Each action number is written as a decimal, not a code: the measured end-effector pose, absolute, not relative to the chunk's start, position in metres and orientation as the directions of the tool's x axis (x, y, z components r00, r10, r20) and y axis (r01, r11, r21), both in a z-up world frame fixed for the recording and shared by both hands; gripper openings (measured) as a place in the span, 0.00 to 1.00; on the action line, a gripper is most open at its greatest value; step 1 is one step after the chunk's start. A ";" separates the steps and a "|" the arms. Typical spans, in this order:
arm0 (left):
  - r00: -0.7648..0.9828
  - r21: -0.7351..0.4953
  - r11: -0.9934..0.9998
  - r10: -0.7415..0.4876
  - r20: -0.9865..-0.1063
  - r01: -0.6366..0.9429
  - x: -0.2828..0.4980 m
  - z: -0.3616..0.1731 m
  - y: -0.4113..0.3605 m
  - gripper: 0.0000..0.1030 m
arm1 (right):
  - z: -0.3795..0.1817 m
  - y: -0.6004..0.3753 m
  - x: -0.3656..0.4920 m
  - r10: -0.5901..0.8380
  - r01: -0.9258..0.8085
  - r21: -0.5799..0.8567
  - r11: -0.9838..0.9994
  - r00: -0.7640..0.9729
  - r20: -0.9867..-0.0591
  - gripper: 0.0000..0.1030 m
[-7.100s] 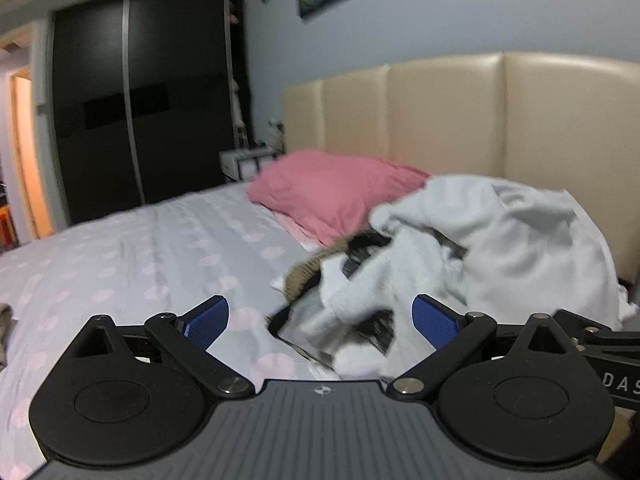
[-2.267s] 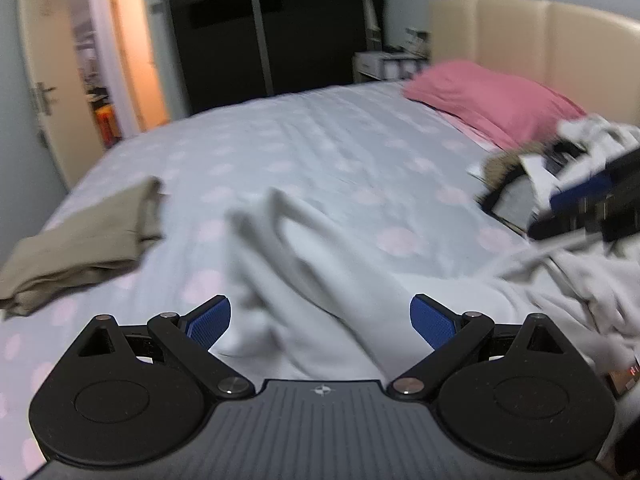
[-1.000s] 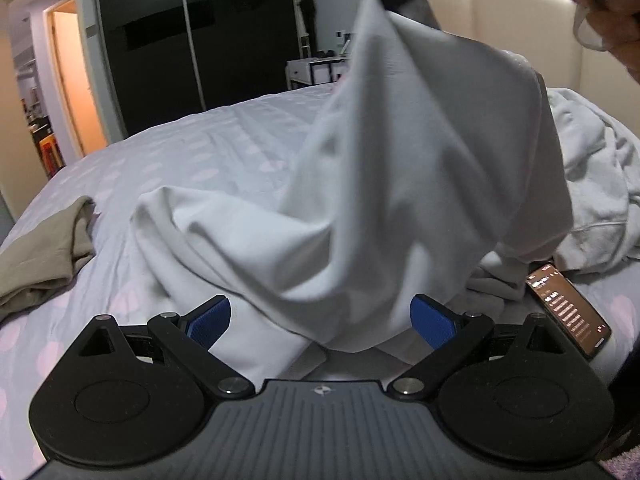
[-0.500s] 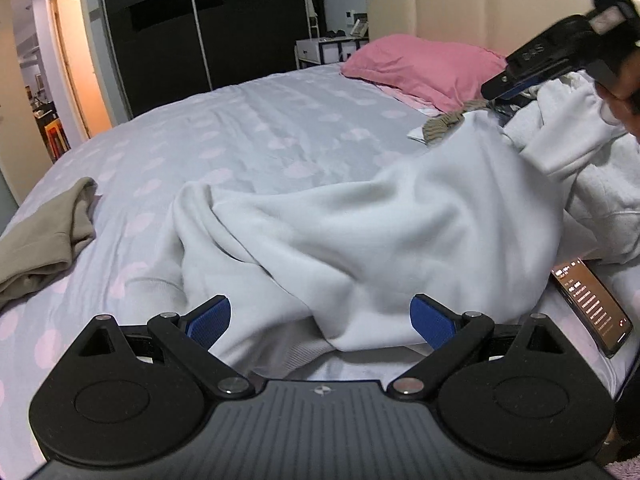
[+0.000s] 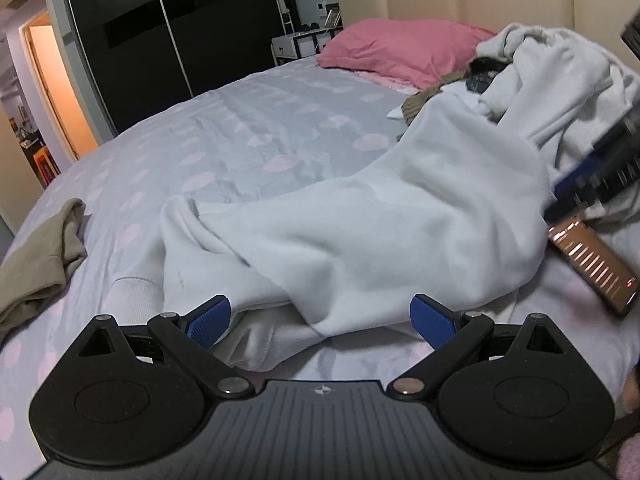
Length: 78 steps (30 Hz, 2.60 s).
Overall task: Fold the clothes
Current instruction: 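Lift and shake out the white garment with the right tool, then grasp the garment's ribbed cuff with the left tool while the right tool grips another edge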
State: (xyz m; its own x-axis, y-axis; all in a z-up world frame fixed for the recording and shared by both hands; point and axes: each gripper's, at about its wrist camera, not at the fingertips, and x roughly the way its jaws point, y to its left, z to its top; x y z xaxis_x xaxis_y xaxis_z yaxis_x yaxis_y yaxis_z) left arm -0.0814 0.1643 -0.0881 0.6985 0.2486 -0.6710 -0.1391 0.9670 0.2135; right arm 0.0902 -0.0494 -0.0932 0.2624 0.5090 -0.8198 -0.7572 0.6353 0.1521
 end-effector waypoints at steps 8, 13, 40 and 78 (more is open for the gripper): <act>0.666 0.235 0.954 0.300 -0.683 -0.188 -0.077 -0.090 0.174 0.95 | -0.130 -0.037 0.091 0.516 -0.766 0.213 0.606 0.175 -0.839 0.25; 0.646 0.219 0.943 0.332 -0.687 -0.252 -0.081 -0.088 0.188 0.95 | -0.094 -0.025 0.075 0.642 -0.813 0.288 0.506 0.133 -0.755 0.06; 0.837 0.134 0.948 0.317 -0.446 -0.287 -0.143 -0.005 0.190 0.95 | 0.215 0.105 -0.030 0.951 -0.973 0.026 0.228 0.217 -0.220 0.05; 0.638 0.243 0.968 0.146 -0.756 0.067 -0.089 -0.137 0.100 0.66 | -0.057 -0.018 0.157 0.576 -0.676 0.226 0.701 0.350 -0.739 0.50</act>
